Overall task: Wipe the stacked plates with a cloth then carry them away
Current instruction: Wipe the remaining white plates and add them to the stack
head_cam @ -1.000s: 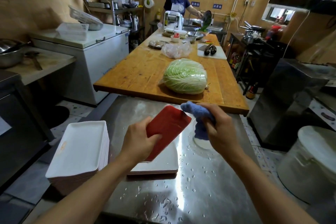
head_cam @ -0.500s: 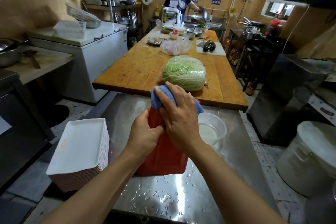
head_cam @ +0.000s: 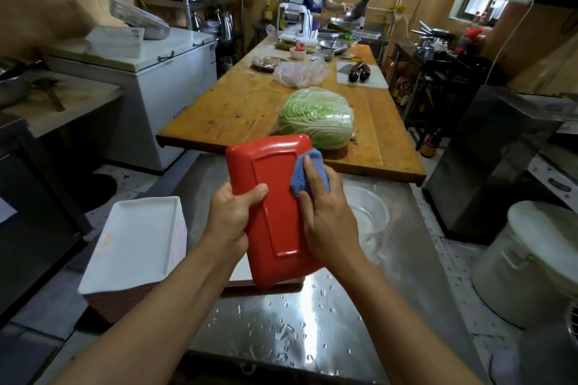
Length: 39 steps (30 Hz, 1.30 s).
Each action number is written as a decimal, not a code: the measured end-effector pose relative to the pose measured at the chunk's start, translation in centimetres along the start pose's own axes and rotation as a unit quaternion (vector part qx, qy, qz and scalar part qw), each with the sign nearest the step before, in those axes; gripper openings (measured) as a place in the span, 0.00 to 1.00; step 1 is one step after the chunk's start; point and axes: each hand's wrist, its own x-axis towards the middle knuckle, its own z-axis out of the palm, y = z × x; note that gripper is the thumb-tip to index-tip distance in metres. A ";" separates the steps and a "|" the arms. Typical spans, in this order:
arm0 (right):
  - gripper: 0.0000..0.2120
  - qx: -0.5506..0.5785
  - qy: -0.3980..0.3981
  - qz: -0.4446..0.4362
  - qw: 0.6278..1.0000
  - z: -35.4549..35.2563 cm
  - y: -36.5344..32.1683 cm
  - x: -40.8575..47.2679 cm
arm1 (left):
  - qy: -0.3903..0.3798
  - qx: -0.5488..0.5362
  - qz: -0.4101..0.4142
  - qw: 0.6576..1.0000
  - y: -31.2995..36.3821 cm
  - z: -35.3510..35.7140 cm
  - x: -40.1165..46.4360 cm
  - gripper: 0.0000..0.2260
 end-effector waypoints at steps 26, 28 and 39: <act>0.23 0.164 -0.192 0.050 0.966 -5.5 3.2 2.0 | -0.105 0.055 -0.169 0.978 2.8 -4.4 2.0 0.09; 0.23 0.094 -0.176 0.008 0.980 -4.1 2.3 2.2 | -0.096 0.066 -0.137 0.984 2.4 -4.0 1.8 0.10; 0.21 0.006 -0.177 -0.141 0.974 1.1 -4.3 1.1 | -0.001 -0.045 -0.141 0.989 2.0 -2.6 1.8 0.11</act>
